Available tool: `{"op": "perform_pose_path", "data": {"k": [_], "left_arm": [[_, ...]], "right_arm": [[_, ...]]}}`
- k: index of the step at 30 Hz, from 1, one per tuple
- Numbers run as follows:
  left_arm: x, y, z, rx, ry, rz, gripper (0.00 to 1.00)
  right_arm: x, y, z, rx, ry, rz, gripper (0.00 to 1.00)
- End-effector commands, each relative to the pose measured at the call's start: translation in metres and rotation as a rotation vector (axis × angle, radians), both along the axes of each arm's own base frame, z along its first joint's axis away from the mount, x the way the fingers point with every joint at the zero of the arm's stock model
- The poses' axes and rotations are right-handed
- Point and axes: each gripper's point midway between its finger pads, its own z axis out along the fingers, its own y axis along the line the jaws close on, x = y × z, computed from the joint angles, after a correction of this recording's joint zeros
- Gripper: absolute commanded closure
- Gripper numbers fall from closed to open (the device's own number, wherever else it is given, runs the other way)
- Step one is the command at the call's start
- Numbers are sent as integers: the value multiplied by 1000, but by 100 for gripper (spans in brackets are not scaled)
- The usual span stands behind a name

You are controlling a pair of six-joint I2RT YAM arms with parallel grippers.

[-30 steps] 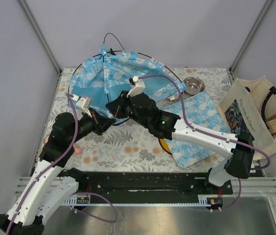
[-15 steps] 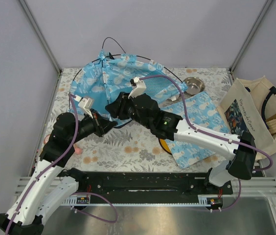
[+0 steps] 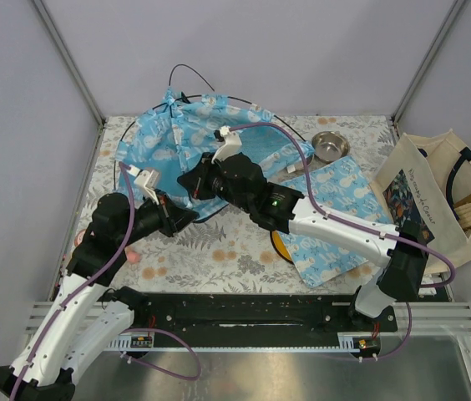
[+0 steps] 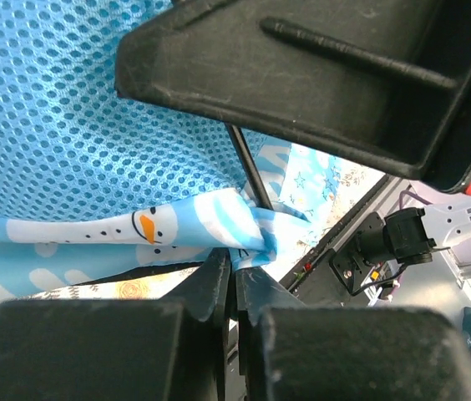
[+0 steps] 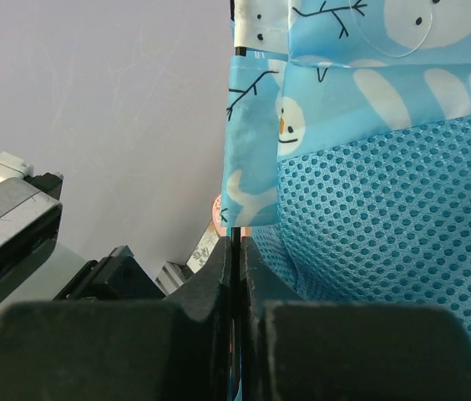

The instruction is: Set up the pet tent

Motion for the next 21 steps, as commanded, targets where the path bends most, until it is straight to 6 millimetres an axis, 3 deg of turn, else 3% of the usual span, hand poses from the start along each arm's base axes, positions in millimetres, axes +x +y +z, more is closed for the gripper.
{"op": "perform_pose_path", "data": {"k": [1,7,15,21], "left_arm": [[-8,-3,17,-27,-41,-39,94],[-9,-1,13,-19,-39,-36,76],[-4,1,20,-14,-56,-13,78],[3,2,29,-59,-63,33,74]], "right_arm": [[42,-14,-1,21,-3,-141,100],[55,-23,0,101,17,-253,100],[55,-24,-4,86,16,-255,100],[57,-28,-7,77,13,-274,100]]}}
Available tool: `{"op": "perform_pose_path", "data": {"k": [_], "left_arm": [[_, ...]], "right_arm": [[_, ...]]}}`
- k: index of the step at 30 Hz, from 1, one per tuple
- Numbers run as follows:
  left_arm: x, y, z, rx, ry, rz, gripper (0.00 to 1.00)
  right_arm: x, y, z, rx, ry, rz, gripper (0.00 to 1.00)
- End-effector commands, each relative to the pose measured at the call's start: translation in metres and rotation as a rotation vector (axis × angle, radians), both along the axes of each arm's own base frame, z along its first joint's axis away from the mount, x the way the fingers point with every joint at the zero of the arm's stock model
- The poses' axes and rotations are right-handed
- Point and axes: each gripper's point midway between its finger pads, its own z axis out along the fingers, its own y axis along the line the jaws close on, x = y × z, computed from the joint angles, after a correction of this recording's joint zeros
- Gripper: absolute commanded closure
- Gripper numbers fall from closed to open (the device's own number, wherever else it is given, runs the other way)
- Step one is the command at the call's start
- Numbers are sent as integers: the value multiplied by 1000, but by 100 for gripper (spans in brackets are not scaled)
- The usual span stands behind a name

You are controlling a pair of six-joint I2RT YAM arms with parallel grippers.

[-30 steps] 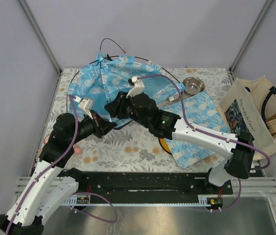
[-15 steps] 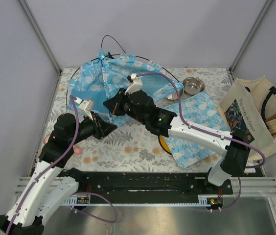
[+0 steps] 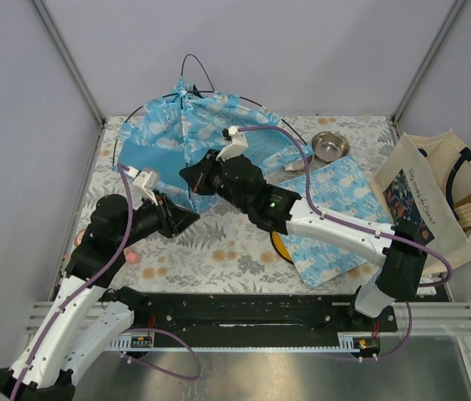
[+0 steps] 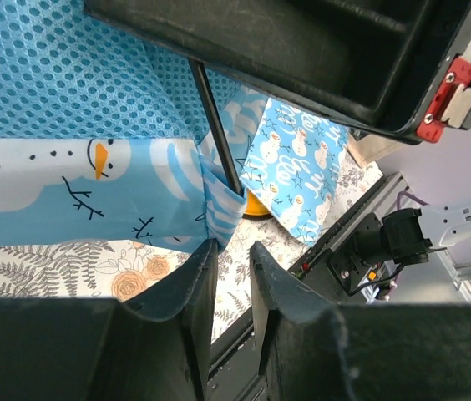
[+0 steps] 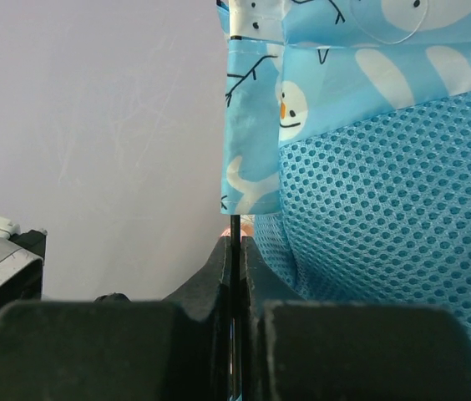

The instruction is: Set up the pet tent

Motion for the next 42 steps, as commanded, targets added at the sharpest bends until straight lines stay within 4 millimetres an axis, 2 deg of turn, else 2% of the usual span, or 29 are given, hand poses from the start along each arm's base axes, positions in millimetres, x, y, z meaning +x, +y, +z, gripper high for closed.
{"op": "perform_pose_path", "data": {"k": [1,4,10,13,15,17,29,34,38,42], "left_arm": [[7,0,33,-74,-77,36,74],[11,-1,38,-99,-81,52,73],[17,0,38,-95,-63,80,85],[17,0,36,-93,-57,76,86],[18,-1,37,-94,-58,71,91],[18,-1,38,-97,-61,71,100],[14,3,38,-67,-77,76,100],[18,6,25,-39,-59,97,62],[22,12,18,-15,-63,136,60],[27,20,12,21,-74,178,67]], "right_arm": [[39,-25,-7,-17,-12,-174,100],[39,-25,-6,-17,-12,-176,100],[41,-23,-14,-34,-7,-178,100],[41,-23,-15,-35,-8,-180,100],[42,-23,-15,-37,-10,-179,100],[41,-22,-15,-37,-10,-178,100],[45,-21,-17,-43,-13,-191,100],[46,-20,-16,-43,-13,-191,100],[45,-20,-14,-38,-13,-190,100],[46,-20,-14,-38,-13,-190,100]]}}
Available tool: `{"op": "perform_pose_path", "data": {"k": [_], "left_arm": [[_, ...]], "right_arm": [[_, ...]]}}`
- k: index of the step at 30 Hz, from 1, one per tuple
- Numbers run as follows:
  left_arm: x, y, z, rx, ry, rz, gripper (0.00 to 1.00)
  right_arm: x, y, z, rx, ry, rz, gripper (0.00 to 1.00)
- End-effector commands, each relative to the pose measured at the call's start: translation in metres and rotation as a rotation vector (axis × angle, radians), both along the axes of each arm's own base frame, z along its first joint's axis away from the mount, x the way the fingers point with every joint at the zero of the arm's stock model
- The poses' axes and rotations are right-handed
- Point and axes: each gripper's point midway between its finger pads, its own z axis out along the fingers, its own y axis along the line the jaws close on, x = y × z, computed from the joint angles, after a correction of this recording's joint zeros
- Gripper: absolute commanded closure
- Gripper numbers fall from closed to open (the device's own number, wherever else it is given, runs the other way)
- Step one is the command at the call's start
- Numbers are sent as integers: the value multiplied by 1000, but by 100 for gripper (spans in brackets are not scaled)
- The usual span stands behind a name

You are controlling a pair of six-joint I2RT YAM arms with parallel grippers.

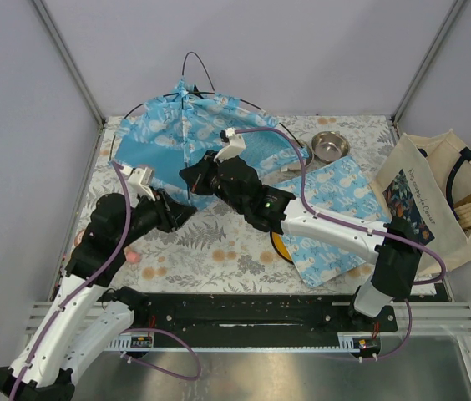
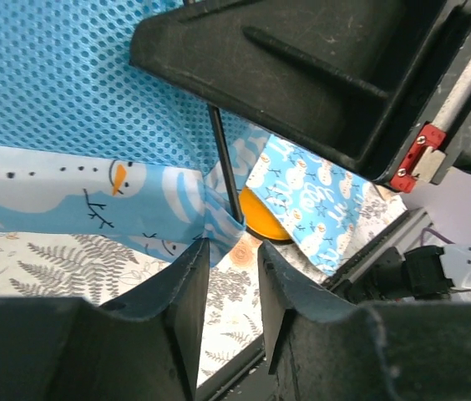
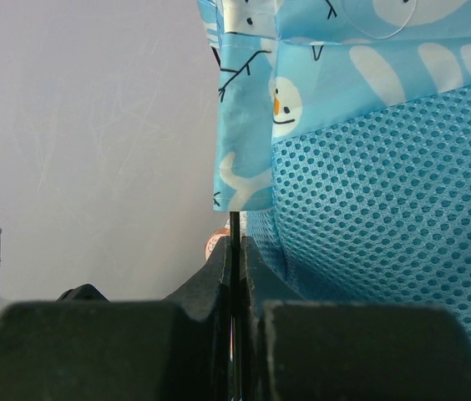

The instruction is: Set up the pet tent

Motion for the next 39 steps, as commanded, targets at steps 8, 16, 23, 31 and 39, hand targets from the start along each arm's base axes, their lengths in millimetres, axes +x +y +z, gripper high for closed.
{"op": "perform_pose_path", "data": {"k": [8,16,23,31,39], "left_arm": [[10,8,0,37,-71,48,69],[9,6,-12,38,-73,30,58],[15,7,-10,28,-87,52,79],[6,2,-2,16,-96,3,100],[-4,0,7,-3,-110,-31,100]], "right_arm": [[37,-23,2,-14,-18,-160,100],[38,-22,5,-12,-20,-157,100],[38,-21,4,-15,-21,-154,100],[40,-19,1,-23,-29,-157,100],[46,-17,5,-31,-65,-171,100]]}}
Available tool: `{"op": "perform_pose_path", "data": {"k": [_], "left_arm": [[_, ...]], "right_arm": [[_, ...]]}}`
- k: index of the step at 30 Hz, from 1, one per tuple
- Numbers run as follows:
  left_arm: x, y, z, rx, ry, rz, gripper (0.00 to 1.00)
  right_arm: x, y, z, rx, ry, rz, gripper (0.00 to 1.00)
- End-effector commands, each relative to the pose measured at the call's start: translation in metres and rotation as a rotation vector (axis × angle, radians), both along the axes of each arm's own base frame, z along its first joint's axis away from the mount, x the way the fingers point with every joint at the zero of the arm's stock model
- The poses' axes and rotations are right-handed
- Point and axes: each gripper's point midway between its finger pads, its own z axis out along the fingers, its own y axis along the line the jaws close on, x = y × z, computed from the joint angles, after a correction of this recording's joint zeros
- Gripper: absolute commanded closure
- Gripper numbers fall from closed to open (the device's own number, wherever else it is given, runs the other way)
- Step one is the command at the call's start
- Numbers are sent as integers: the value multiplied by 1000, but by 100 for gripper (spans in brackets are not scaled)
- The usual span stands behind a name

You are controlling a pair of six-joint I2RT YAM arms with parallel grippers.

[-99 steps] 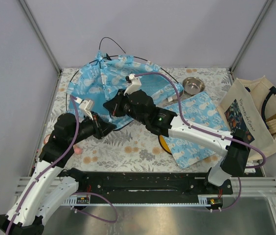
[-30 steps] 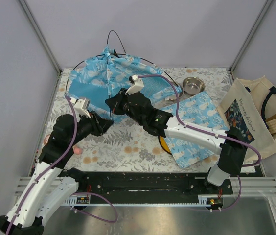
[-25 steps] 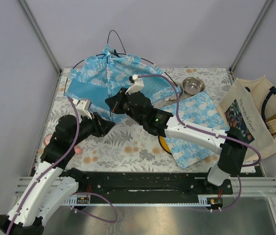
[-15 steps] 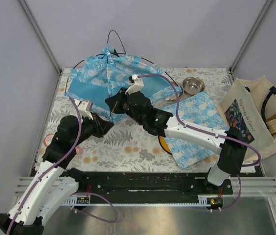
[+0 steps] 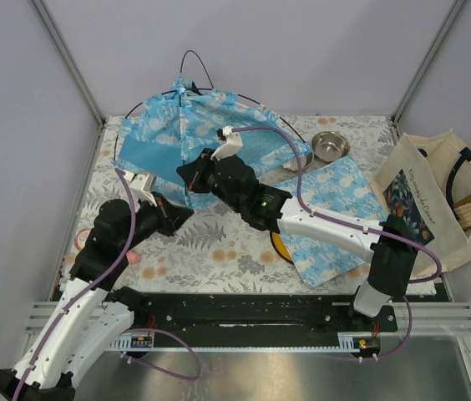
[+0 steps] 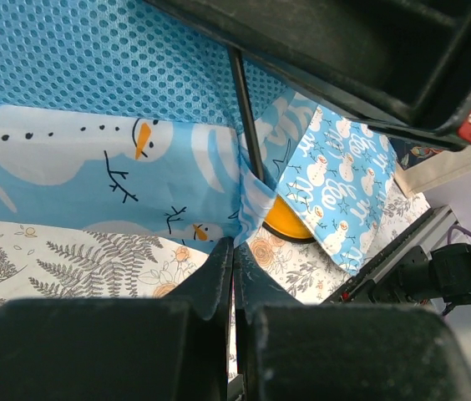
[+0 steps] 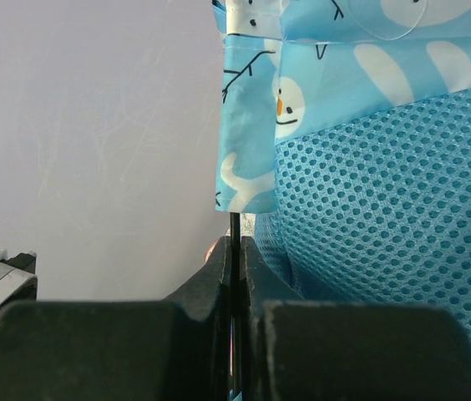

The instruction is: Set up the pet tent

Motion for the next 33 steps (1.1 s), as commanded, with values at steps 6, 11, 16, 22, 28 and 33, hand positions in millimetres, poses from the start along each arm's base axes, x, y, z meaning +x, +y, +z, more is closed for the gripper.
{"op": "perform_pose_path", "data": {"k": [6,11,16,22,28,33], "left_arm": [[-3,-2,35,-35,-84,-22,100],[-4,-2,40,-44,-90,-20,100],[-2,1,43,-40,-85,6,100],[2,4,44,-37,-76,34,100],[4,2,44,-55,-66,35,100],[3,0,45,-64,-67,20,100]], "right_arm": [[38,-22,-8,-48,-37,-146,100],[37,-25,-16,-71,-39,-147,100],[31,-23,-15,-64,-42,-114,100],[18,-24,-13,-74,-40,-50,100],[11,-21,-17,-64,-13,-14,100],[7,-15,-30,-61,20,12,100]]}}
